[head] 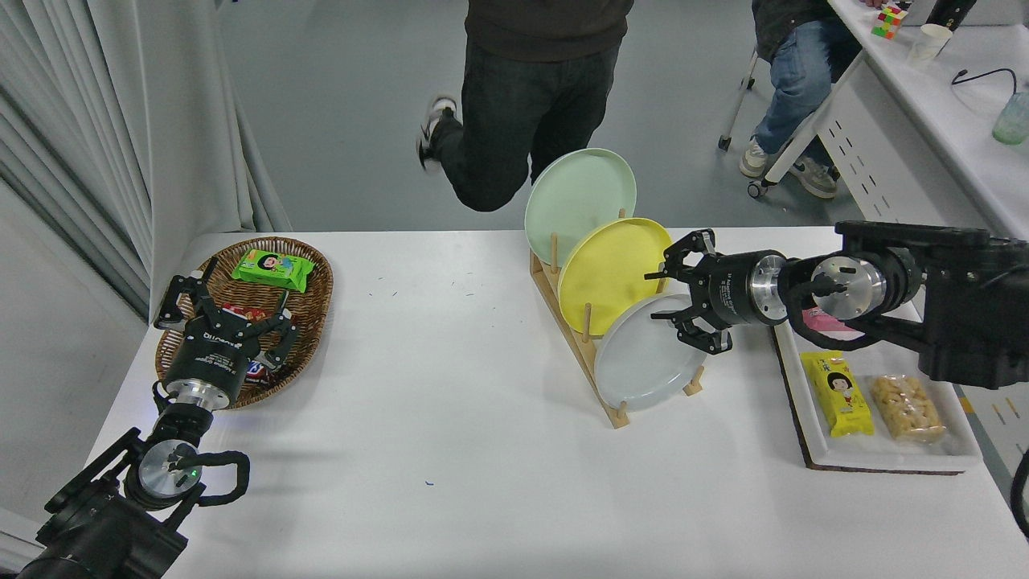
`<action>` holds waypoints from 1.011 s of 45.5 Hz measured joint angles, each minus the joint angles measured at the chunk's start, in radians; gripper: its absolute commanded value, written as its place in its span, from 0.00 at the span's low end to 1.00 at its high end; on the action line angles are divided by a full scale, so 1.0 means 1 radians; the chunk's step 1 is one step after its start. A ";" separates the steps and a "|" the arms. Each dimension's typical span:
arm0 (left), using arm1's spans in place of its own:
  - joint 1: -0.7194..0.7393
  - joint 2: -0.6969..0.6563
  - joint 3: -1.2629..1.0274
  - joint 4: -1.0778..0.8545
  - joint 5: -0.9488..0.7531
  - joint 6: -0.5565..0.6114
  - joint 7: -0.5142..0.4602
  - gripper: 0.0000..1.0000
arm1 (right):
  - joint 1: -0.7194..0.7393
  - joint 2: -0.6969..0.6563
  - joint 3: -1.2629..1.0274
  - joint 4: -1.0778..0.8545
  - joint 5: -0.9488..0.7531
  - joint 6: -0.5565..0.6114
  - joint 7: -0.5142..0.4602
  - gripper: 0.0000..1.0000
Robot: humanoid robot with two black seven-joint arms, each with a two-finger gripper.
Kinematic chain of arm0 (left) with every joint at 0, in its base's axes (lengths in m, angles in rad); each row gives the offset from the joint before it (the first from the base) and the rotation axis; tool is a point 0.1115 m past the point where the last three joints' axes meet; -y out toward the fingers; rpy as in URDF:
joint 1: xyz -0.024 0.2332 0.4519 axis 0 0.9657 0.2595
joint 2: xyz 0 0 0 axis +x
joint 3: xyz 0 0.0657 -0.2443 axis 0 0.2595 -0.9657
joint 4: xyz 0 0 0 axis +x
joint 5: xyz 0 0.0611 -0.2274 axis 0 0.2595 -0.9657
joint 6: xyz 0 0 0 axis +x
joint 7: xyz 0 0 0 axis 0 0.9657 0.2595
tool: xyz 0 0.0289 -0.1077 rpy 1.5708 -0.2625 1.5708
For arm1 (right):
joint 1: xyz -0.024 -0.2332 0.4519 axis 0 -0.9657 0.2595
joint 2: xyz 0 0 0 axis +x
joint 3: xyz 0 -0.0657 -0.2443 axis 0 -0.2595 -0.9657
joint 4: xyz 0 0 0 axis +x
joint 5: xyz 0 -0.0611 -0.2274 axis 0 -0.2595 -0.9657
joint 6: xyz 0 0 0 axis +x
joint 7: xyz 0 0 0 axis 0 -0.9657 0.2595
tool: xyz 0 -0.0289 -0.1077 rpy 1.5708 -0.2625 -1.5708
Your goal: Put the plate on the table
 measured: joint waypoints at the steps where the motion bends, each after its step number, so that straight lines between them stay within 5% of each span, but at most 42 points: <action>1: 0.000 0.000 0.000 0.000 0.000 0.000 0.000 0.98 | 0.001 0.000 0.000 0.001 0.002 0.000 0.000 0.40; 32: 0.000 0.000 0.000 0.000 0.000 0.000 0.000 0.98 | 0.017 -0.005 -0.002 0.006 0.024 -0.002 -0.056 0.35; 46: 0.001 0.000 0.000 0.000 0.000 0.000 0.000 0.98 | 0.020 -0.004 -0.002 0.005 0.035 -0.003 -0.059 0.25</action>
